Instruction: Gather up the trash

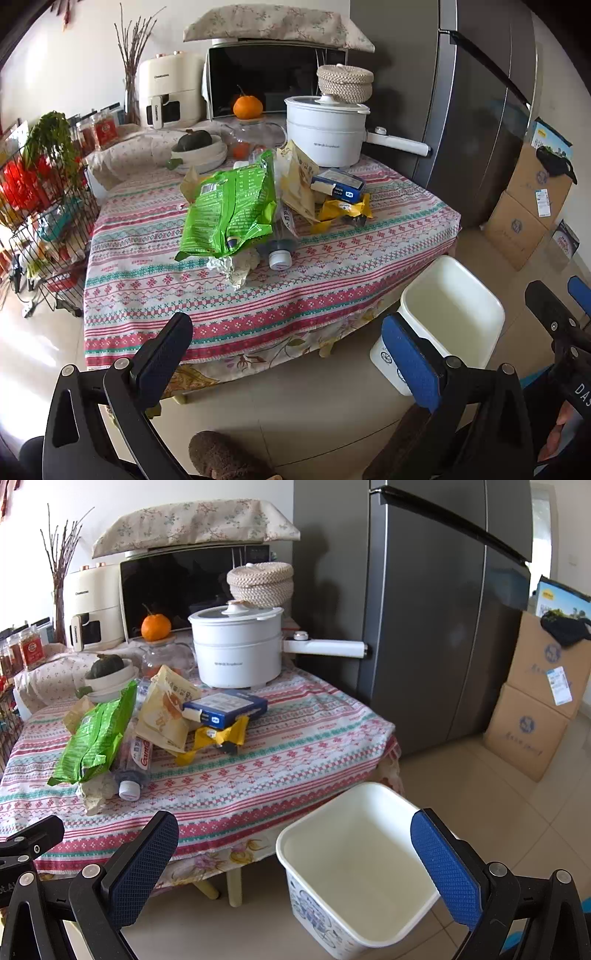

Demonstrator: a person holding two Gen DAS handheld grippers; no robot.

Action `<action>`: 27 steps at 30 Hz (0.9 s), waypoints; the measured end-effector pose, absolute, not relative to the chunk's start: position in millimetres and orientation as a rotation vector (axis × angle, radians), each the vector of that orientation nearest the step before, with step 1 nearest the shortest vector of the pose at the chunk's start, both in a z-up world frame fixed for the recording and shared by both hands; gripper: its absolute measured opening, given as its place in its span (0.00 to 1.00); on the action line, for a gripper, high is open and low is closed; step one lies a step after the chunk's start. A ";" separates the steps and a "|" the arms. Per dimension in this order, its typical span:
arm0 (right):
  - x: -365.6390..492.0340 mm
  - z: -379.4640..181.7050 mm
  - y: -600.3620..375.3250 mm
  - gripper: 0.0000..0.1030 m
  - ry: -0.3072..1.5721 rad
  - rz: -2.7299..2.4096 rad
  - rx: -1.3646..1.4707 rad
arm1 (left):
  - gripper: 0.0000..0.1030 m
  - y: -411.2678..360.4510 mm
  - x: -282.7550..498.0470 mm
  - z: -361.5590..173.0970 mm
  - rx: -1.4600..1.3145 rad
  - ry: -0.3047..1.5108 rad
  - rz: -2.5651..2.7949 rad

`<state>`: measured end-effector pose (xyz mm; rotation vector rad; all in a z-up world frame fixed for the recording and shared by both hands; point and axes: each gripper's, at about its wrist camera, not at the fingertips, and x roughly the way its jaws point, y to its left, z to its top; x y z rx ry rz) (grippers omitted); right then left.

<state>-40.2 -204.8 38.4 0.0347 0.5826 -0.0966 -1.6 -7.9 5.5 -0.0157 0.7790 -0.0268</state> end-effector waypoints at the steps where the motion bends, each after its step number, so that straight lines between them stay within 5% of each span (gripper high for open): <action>1: -40.0 38.1 -204.9 1.00 0.584 -0.098 0.033 | 1.00 -7.9 -1.5 5.7 -0.016 0.779 -0.027; 27: -39.0 37.3 -208.6 1.00 0.598 -0.123 0.037 | 1.00 -8.9 -4.3 10.1 -0.013 0.763 -0.027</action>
